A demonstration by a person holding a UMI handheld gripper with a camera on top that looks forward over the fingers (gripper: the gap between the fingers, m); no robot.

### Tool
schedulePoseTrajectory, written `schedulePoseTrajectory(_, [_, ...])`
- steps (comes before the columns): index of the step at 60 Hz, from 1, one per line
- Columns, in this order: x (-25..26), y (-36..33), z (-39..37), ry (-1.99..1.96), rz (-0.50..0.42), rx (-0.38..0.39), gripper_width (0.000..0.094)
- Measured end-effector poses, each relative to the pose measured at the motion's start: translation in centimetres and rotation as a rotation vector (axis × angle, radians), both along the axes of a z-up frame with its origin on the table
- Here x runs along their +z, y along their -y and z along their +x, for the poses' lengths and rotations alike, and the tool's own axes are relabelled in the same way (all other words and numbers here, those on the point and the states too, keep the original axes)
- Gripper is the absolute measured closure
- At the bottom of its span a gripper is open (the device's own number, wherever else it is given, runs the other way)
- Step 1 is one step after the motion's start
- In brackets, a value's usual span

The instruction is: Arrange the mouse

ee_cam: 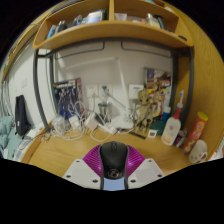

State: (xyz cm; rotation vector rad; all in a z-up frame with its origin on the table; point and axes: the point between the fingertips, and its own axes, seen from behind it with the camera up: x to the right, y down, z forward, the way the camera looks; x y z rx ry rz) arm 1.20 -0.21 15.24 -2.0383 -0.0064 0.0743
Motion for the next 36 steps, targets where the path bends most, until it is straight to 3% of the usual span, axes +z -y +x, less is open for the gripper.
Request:
schedulePoseTrajectory(19, [-11.6,-0.6,-1.6,0.023,-0.159,-0.013,0.0656])
schedulePoseTrajectory(32, [-15.8,0.4,-1.4,0.012,-0.240,-0.032,0.0582])
schedulePoseTrajectory(36, [-15.7,0.5,-1.4,0.013,-0.220,-0.027,0.0548])
